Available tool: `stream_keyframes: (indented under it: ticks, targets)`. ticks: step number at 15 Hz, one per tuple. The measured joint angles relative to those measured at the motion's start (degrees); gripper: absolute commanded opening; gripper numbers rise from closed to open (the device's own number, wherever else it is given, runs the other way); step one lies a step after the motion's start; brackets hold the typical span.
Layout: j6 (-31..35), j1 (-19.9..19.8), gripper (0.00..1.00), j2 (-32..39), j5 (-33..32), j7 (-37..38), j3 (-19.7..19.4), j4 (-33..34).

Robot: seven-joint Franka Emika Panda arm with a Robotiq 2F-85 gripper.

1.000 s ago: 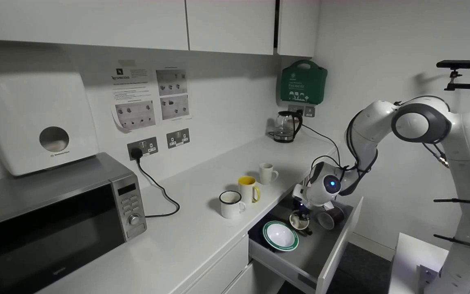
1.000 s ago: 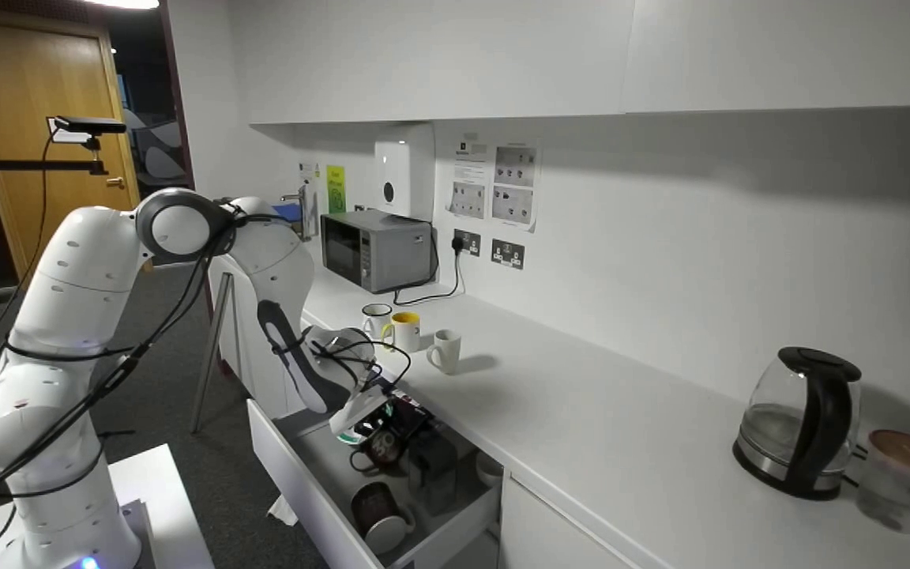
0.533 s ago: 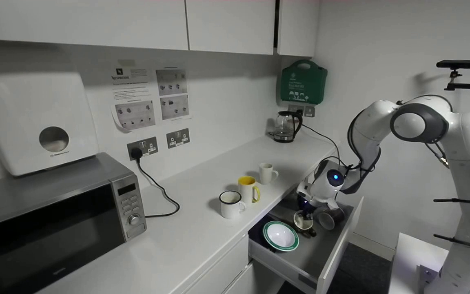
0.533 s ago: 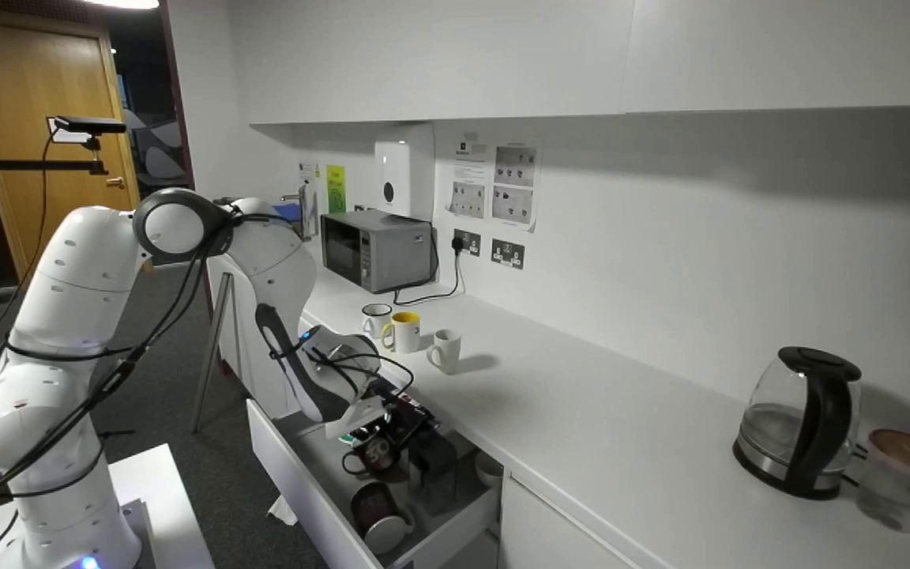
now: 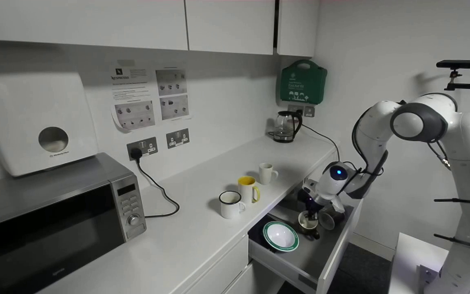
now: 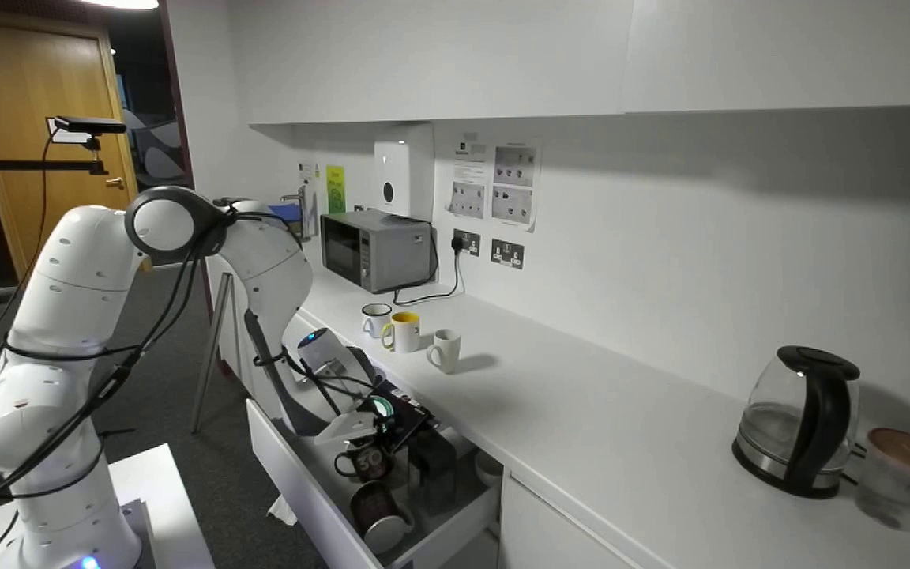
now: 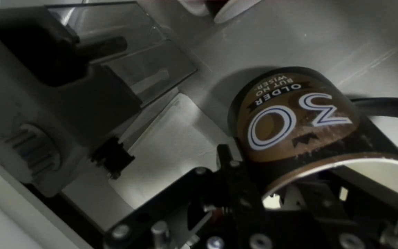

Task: Take the black mug out of the open drawer

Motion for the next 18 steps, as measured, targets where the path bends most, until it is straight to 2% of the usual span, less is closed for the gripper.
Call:
stream_keyframes:
  ticks: [4, 8, 12, 15, 17, 18]
  targets:
    - [0.13, 1.02, 0.03, -1.22, 9.58, -2.69, -0.48, -3.65]
    - [0.12, 1.00, 0.03, -2.45, 18.79, -6.13, 1.37, -7.15]
    - [-0.07, -0.93, 0.03, -3.42, 27.28, -9.30, 6.04, -9.42]
    - [-0.42, -4.50, 0.03, -4.31, 33.62, -12.04, 11.38, -10.42]
    - [-0.44, -5.28, 0.03, -4.93, 42.52, -17.97, 13.28, -11.33]
    - [-0.85, -6.34, 0.03, -5.33, 44.89, -19.76, 14.89, -11.48]
